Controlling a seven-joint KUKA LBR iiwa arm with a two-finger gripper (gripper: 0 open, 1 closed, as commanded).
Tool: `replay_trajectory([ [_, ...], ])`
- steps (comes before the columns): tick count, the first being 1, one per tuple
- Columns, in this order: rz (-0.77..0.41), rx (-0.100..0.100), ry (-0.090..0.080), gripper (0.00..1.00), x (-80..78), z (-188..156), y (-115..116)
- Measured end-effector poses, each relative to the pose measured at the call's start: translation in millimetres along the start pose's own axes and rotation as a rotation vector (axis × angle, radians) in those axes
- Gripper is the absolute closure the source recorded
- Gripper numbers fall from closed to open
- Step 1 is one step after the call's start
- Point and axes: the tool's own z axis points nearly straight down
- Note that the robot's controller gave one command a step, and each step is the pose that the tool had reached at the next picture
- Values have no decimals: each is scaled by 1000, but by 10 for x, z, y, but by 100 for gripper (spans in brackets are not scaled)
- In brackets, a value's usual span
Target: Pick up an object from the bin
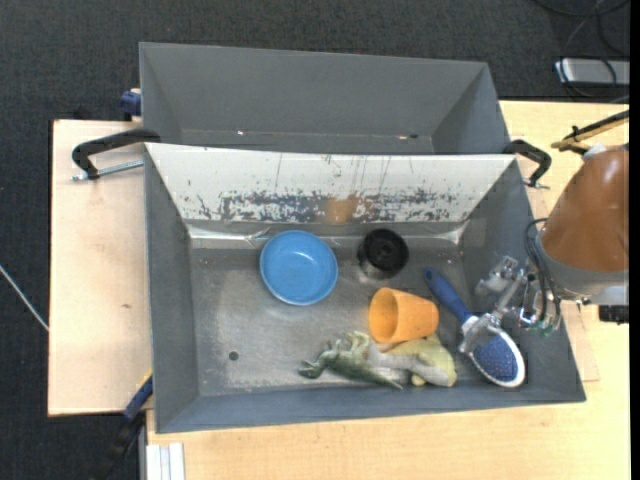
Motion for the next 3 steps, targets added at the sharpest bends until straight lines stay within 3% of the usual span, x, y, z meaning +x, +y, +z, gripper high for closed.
replay_trajectory([
  [1, -21, 0, 0, 0, 2, 15, 15],
  [2, 72, -4, 4, 0, -1, 303, 55],
  [3, 70, -1, 2, 0, -3, 293, 78],
])
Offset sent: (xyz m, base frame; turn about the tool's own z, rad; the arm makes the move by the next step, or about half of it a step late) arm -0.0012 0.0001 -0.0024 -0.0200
